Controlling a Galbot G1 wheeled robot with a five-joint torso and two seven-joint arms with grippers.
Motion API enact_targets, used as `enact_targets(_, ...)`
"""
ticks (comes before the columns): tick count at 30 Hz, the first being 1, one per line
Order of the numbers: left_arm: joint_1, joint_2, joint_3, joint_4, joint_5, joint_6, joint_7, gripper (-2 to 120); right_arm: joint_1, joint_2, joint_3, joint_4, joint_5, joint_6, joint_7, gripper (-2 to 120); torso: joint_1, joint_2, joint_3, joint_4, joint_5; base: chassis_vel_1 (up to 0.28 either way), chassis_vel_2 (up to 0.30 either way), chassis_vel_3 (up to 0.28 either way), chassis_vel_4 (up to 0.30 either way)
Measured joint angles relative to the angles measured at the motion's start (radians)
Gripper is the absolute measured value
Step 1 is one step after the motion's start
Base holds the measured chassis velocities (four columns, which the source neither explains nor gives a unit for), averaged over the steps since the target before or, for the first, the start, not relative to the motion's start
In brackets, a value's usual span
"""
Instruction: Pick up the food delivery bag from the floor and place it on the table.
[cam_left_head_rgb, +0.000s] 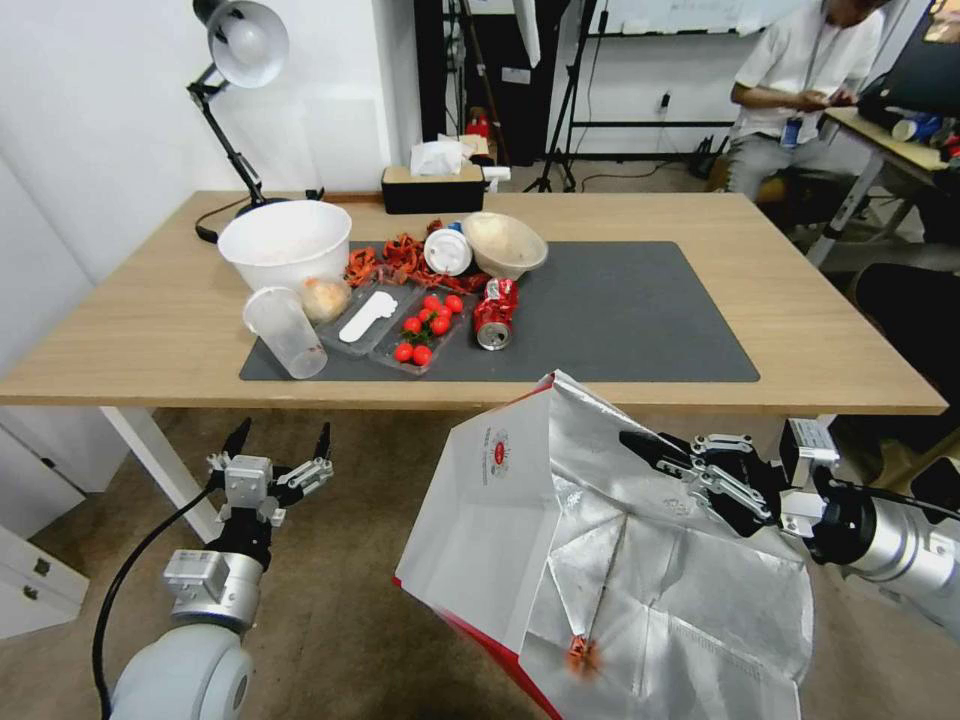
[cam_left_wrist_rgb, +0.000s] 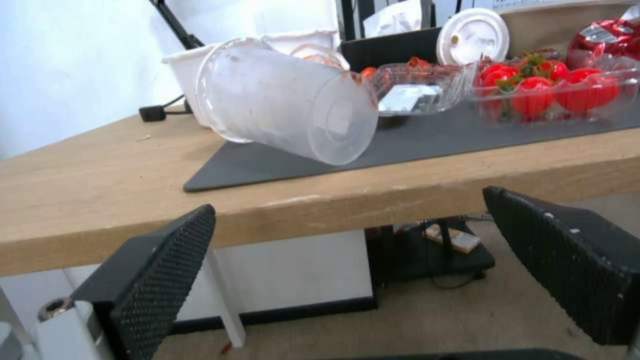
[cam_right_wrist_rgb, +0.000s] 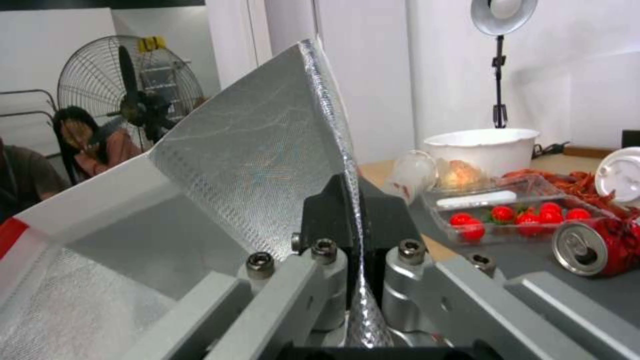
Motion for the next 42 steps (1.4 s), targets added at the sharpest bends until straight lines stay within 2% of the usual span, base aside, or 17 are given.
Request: enact_targets(42, -0.004, 0.006, 0.008, 0.013, -0.002, -0.019, -0.005, 100, -0.003, 0.006, 0.0, 0.003, -0.005, 0.003, 0.001, 0, 0.088, 0.202, 0.113, -0.0001, 0.0, 0.0, 0.0, 0.0, 0.0)
